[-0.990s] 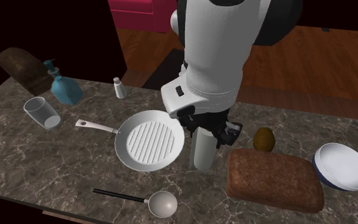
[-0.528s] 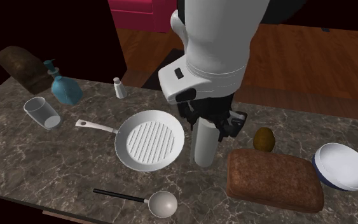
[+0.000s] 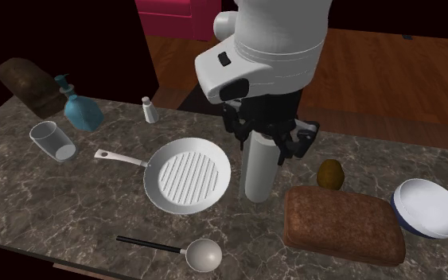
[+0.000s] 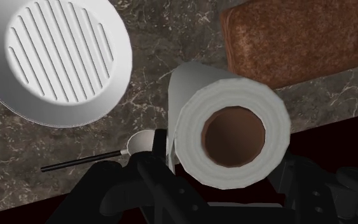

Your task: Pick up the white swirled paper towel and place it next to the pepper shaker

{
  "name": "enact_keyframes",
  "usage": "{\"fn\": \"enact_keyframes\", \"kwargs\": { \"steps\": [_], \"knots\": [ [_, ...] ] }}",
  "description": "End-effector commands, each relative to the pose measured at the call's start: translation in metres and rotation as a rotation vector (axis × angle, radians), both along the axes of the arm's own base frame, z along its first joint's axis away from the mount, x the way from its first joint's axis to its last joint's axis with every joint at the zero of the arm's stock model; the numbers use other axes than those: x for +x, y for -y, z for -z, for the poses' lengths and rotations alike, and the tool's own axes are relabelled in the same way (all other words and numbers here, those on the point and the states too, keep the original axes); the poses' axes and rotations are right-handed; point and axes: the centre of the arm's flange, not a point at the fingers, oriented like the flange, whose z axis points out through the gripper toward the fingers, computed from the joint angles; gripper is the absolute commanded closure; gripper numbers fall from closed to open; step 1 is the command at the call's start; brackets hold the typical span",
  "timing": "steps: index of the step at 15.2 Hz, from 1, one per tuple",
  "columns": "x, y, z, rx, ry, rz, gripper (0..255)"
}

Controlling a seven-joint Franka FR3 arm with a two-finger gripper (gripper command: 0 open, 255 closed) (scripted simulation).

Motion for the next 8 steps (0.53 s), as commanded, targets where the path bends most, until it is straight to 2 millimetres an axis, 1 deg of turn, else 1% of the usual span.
{"fn": "enact_keyframes", "kwargs": {
  "steps": [1,8],
  "knots": [
    [-0.001,0.0,-0.01,0.0,0.0,0.0,255],
    [-0.001,0.0,-0.047,0.0,0.0,0.0,255]
  ]
}}
